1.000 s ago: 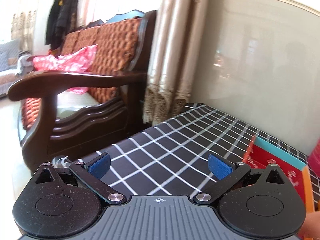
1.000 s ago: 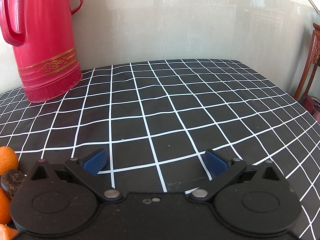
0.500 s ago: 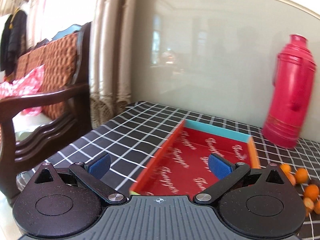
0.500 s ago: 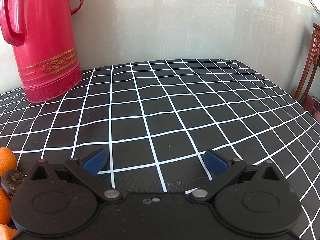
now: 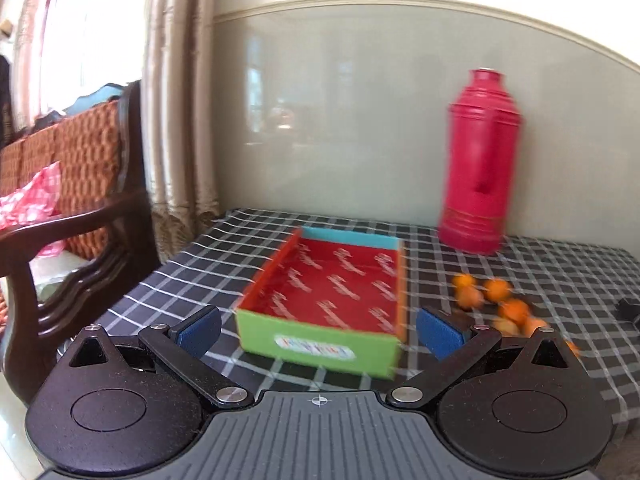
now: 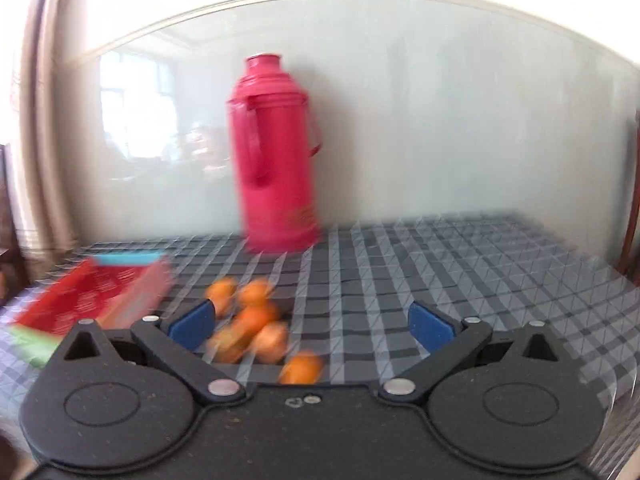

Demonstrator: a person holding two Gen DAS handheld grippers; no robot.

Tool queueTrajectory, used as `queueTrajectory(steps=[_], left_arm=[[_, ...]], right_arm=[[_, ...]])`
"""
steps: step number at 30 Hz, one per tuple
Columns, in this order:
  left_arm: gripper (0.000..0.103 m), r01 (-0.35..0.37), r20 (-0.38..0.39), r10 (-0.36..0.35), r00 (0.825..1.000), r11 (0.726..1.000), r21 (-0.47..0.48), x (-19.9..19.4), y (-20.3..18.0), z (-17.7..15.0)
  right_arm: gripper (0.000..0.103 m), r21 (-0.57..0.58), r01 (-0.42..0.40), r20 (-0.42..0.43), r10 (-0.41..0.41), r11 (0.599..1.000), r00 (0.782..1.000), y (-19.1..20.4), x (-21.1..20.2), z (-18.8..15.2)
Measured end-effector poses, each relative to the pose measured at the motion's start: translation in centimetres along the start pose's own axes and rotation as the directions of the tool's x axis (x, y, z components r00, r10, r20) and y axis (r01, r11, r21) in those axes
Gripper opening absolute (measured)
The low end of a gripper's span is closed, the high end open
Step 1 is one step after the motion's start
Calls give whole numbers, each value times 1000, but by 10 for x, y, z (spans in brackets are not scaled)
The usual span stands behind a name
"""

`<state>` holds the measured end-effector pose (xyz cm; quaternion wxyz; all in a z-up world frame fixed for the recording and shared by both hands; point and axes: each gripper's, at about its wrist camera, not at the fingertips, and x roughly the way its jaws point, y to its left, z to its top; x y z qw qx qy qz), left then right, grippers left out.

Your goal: Organize fruits

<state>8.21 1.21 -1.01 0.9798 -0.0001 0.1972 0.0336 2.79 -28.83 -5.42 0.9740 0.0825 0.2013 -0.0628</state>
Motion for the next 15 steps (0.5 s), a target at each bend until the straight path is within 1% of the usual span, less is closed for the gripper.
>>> queueTrajectory(steps=[1,4,6,8,11,13,15], left_arm=[[103,9,0,-9,1000,1000,11,-11,-2,-4],[103,27,6,-27,1000,998,55,-40,-8,-12],[103,31,16,-32,999,997,71,-57,-8,-16],[103,43,16,-44,999,996,77,-70,-7,-18],[103,50,9,-51,999,995,83,-77,-8,-20],[103,51,5,-51,999,995,86,-74,-9,-19],[103,56,-10,-55,998,995,87,-68,-10,-19]], right_arm=[[97,-3,-1,-22,1,1000,1000,6,-12,-7],[97,-55,-2,3,2,998,1000,23,-51,-21],[97,-64,24,-1,-24,998,1000,27,-69,-27],[97,-70,19,-28,-21,997,999,25,-74,-27],[97,-66,31,-3,-31,997,1000,29,-80,-24],[97,-65,27,6,-27,998,1000,30,-82,-25],[97,-66,40,14,-39,997,999,32,-81,-25]])
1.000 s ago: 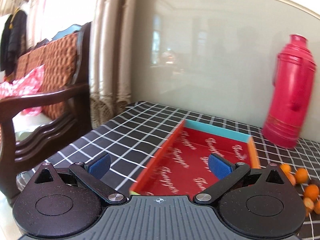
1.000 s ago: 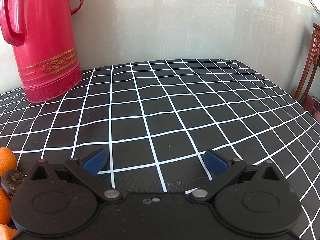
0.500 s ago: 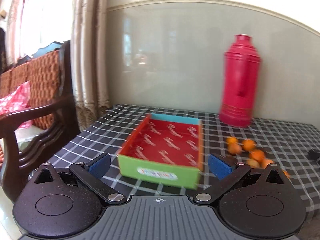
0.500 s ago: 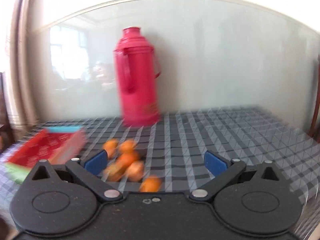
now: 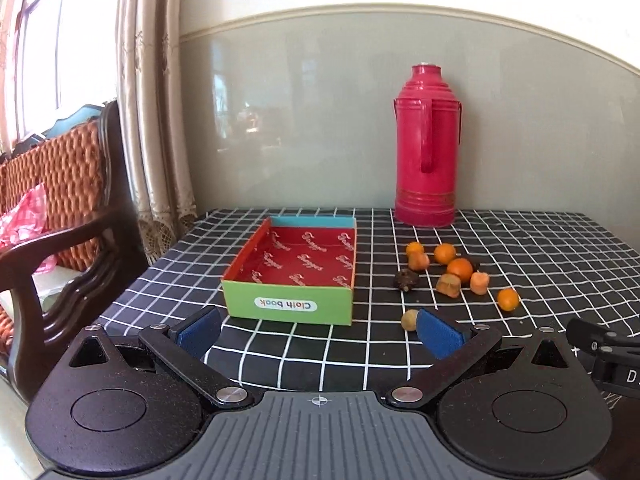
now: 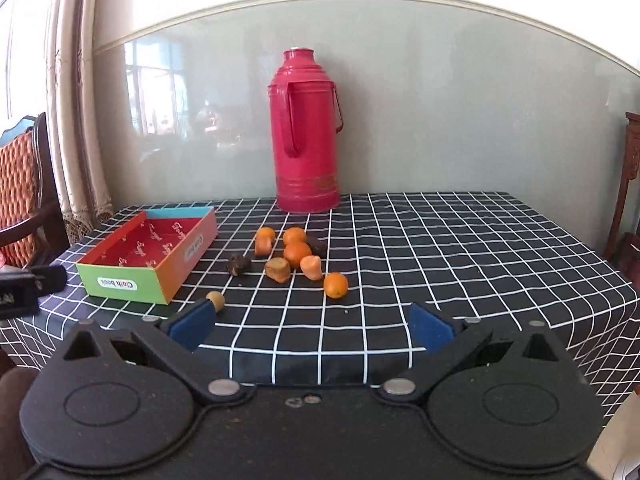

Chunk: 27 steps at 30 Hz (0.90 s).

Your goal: Organize fruits

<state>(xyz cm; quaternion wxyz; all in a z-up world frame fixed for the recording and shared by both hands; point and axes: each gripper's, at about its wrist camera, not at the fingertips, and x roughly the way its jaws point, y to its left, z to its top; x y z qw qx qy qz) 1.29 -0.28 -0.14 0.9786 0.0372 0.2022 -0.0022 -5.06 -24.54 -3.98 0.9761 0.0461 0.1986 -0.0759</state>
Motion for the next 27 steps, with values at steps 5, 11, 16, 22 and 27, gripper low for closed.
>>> queueTrajectory(steps=[5,11,16,22,27], left_arm=[[103,-2,-19,1,1000,1000,-7,4,-2,-6],[103,9,-48,-10,999,1000,-24,11,0,-10],[103,11,-64,-15,998,998,-54,16,6,-10],[103,5,-72,-9,997,998,-64,19,9,-11],[103,-1,-75,-4,997,998,-64,19,10,-10]], right_arm=[[97,16,34,-39,-34,999,999,1,7,0],[97,4,47,-31,-47,999,998,8,3,2],[97,-24,62,-29,-62,998,998,16,3,2],[97,-24,60,-31,-61,998,998,18,4,5],[97,-35,47,-32,-48,998,998,23,4,6]])
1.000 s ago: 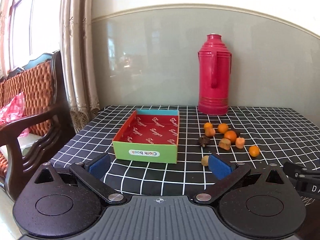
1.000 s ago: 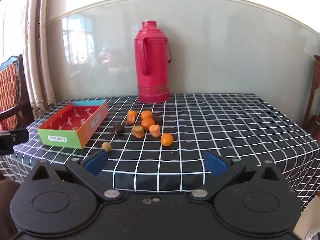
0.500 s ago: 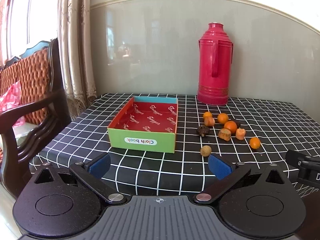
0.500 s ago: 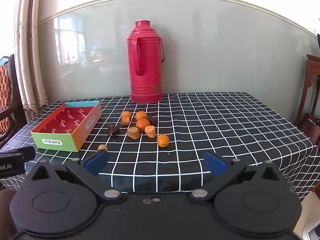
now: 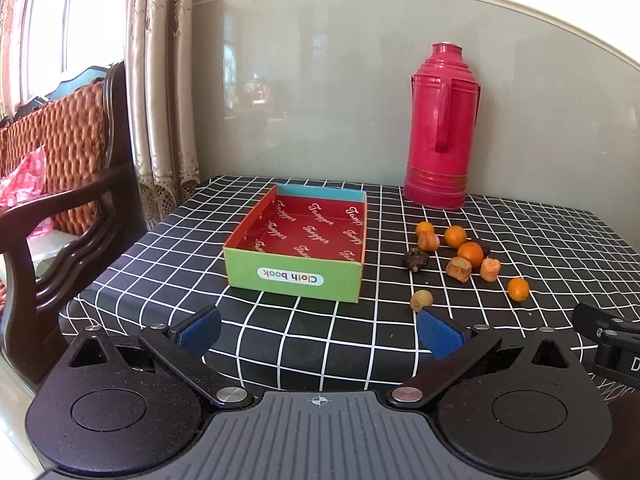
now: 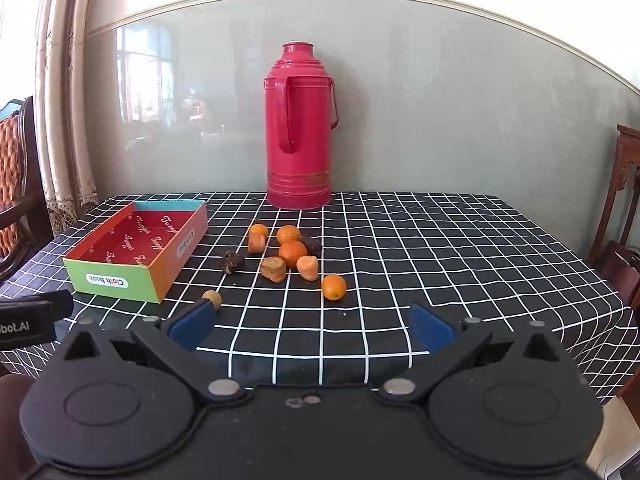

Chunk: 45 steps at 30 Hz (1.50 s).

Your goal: Organize fruits

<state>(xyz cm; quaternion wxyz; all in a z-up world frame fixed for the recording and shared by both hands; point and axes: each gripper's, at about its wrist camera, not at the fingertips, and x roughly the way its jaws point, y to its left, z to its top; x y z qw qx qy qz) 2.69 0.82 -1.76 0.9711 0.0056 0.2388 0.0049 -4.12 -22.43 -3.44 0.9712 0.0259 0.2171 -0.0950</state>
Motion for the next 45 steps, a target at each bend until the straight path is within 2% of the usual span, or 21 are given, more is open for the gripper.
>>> queueTrajectory(steps=[12,24,45], left_arm=[[103,-23,1,23,1000,1000,6,2,-2,0],[103,-1,-4,1,1000,1000,23,2,-4,0],[103,-14,-5,14,1000,1000,19,7,-3,3]], right_arm=[[97,-3,-7,-12,7,1000,1000,1,2,-2],[97,-9,-7,-11,7,1000,1000,2,3,-3],[97,-9,-7,-10,7,1000,1000,4,5,-1]])
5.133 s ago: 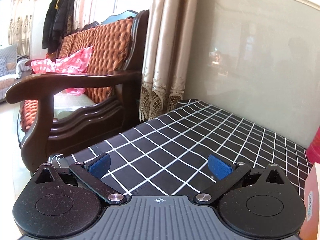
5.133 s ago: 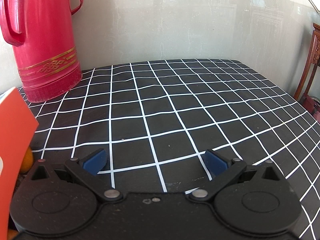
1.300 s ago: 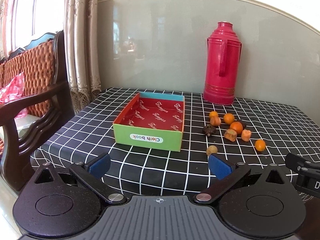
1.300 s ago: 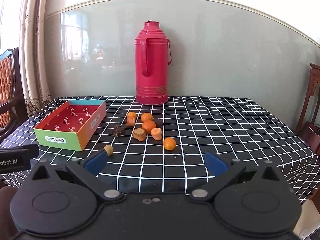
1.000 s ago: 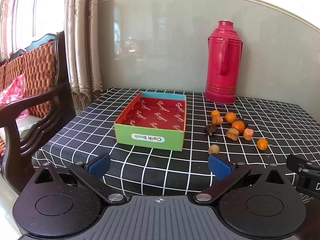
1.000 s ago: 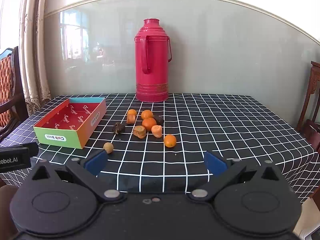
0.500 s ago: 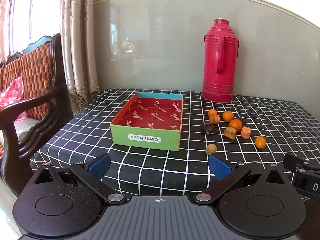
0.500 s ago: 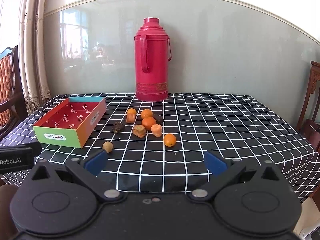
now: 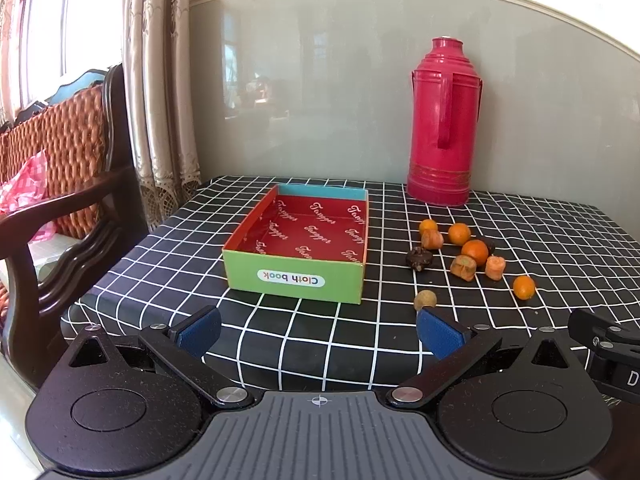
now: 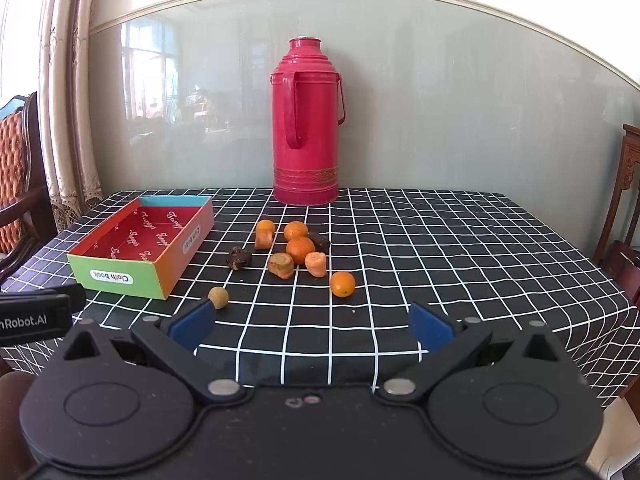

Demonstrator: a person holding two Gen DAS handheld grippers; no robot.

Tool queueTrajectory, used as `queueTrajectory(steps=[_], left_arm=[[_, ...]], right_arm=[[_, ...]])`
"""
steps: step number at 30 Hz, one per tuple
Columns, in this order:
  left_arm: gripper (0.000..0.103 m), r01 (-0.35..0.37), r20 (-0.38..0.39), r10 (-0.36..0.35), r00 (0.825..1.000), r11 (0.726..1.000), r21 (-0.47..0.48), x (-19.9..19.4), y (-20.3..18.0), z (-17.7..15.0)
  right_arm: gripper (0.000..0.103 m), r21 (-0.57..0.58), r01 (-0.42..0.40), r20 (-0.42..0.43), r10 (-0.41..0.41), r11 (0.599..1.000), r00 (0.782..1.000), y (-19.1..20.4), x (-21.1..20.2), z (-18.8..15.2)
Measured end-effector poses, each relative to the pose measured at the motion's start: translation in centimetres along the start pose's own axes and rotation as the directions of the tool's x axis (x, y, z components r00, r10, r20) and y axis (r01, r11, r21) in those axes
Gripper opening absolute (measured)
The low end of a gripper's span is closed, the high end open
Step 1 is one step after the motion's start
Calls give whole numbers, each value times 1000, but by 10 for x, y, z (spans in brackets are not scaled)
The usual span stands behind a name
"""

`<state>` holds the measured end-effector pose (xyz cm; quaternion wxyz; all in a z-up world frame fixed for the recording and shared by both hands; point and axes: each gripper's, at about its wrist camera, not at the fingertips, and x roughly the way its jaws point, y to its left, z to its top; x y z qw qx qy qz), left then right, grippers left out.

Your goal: Organize fruits

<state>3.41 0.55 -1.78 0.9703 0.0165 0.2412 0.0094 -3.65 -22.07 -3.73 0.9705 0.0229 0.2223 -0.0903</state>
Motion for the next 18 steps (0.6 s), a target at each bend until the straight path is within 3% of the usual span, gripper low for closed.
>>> queueTrajectory(steps=[11,14,18], left_arm=[[103,5,0,-5,1000,1000,5,2,1,-1],[102,-22,66,21,998,1000,14,-7,0,-3],[102,-11,81,11,997,1000,-1,-12,0,0]], right_arm=[[97,-10,-8,-2,8,1000,1000,4,1,-1],[97,-9,-10,-1,10,1000,1000,5,1,-1],[97,-7,-11,1,11,1000,1000,6,1,-1]])
